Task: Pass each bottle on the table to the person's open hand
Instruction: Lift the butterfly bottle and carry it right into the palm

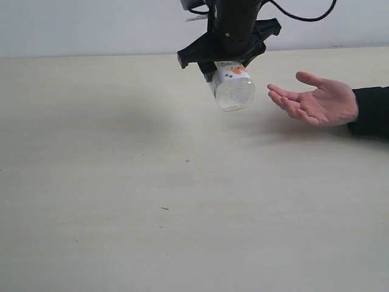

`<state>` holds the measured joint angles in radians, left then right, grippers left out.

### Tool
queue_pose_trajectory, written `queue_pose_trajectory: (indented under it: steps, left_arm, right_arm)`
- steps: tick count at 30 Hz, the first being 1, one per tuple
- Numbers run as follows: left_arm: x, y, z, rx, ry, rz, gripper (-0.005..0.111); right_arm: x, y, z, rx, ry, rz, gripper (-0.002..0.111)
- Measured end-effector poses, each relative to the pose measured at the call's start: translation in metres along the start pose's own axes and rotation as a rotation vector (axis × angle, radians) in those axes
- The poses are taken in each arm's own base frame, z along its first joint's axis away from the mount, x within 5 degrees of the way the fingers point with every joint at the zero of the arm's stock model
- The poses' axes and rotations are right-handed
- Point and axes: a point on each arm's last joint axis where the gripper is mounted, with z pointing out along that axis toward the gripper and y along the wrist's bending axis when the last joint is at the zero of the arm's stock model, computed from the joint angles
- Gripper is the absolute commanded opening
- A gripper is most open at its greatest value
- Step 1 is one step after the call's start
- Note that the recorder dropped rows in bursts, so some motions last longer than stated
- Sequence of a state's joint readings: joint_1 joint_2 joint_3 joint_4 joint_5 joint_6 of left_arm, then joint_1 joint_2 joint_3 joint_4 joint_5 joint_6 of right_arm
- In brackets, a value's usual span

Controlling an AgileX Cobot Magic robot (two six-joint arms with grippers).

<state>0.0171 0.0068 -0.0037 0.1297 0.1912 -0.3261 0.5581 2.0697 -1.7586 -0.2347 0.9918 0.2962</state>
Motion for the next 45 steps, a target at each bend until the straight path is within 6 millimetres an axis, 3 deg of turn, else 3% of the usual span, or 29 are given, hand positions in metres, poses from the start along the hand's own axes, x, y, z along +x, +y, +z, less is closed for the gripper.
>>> queue_pose_trajectory:
  steps: [6, 17, 21, 24, 30, 36, 45]
  left_arm:
    - [0.0, 0.0, 0.0, 0.0, 0.0, 0.0, 0.0]
    - [0.0, 0.0, 0.0, 0.0, 0.0, 0.0, 0.0]
    - [0.0, 0.0, 0.0, 0.0, 0.0, 0.0, 0.0]
    - [0.0, 0.0, 0.0, 0.0, 0.0, 0.0, 0.0]
    - [0.0, 0.0, 0.0, 0.0, 0.0, 0.0, 0.0]
    - [0.0, 0.0, 0.0, 0.0, 0.0, 0.0, 0.0]
    - [0.0, 0.0, 0.0, 0.0, 0.0, 0.0, 0.0]
  right_arm:
    - [0.027, -0.015, -0.056, -0.023, -0.088, -0.004, 0.0]
    - [0.091, -0.063, -0.192, -0.022, -0.359, 0.019, 0.0]
    - [0.114, -0.089, -0.213, 0.023, -0.384, 0.067, 0.0]
    - [0.13, -0.105, -0.211, 0.047, -0.341, 0.08, 0.0]
    - [0.15, -0.121, -0.179, -0.015, -0.227, 0.105, 0.0]
    - [0.155, -0.138, -0.147, -0.041, -0.123, 0.136, 0.0]
    - [0.153, -0.14, -0.081, -0.112, 0.019, 0.125, 0.0]
